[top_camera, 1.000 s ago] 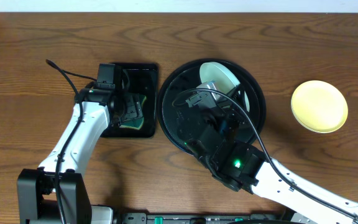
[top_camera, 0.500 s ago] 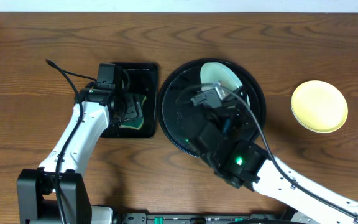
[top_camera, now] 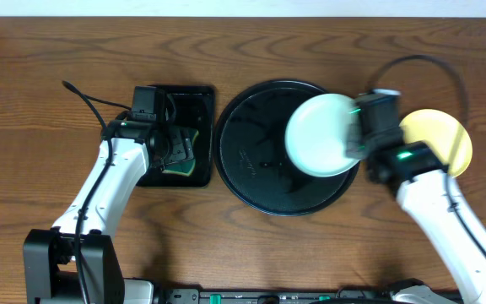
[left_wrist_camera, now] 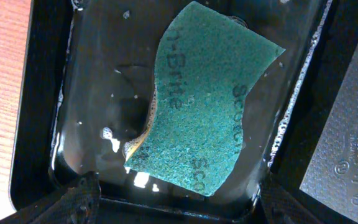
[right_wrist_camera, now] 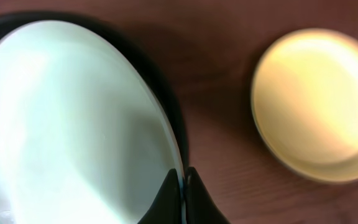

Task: Clean dirty plates on tray and stack at the side

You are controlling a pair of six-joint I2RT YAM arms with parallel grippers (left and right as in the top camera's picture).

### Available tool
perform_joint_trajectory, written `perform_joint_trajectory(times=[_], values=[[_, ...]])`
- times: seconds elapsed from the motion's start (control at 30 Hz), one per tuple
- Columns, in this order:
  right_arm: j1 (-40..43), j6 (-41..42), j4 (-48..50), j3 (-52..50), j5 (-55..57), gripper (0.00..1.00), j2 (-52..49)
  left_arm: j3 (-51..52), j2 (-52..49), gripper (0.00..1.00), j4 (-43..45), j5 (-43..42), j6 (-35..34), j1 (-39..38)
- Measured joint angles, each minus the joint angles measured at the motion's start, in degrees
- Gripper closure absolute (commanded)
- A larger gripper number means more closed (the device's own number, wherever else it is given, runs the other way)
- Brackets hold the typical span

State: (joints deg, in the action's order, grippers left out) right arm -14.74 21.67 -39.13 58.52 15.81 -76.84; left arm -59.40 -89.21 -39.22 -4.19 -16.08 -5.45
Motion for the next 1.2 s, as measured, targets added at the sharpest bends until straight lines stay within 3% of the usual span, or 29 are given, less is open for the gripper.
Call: perform_joint_trajectory(times=[0.13,0.3,0.57,0.67,0.7,0.77,0.93,1.07,1.2], values=[[16.2,1.4,-0.9,0.0,-11.4,0.99,0.0,0.0,0.0,0.16,0.0,0.0,0.0,0.0],[31.9,2.1,-0.6,0.0,-16.6,0.99,-0.5,0.0,0.0,0.16,0.0,0.0,0.0,0.0],[49.2,2.9,1.9,0.0,-19.0,0.99,-8.7,0.0,0.0,0.16,0.0,0.0,0.0,0.0],[52.6,3.4,3.4,0.0,-19.6,0.98,-12.3,0.0,0.0,0.16,0.0,0.0,0.0,0.0],[53.2,3.4,4.0,0.0,-19.7,0.91,-13.3,0.0,0.0,0.16,0.0,0.0,0.0,0.0],[53.9,3.3,5.5,0.0,-20.4,0.67,-14.6,0.0,0.0,0.16,0.0,0.0,0.0,0.0],[53.8,1.0,7.8,0.0,-24.5,0.51,-14.5,0.0,0.0,0.16,0.0,0.0,0.0,0.0],[53.0,-0.5,8.0,0.0,-30.7,0.49,-10.8,0.0,0.0,0.16,0.0,0.0,0.0,0.0],[50.4,-1.4,4.8,0.0,-34.2,0.54,-2.6,0.0,0.0,0.16,0.0,0.0,0.0,0.0]])
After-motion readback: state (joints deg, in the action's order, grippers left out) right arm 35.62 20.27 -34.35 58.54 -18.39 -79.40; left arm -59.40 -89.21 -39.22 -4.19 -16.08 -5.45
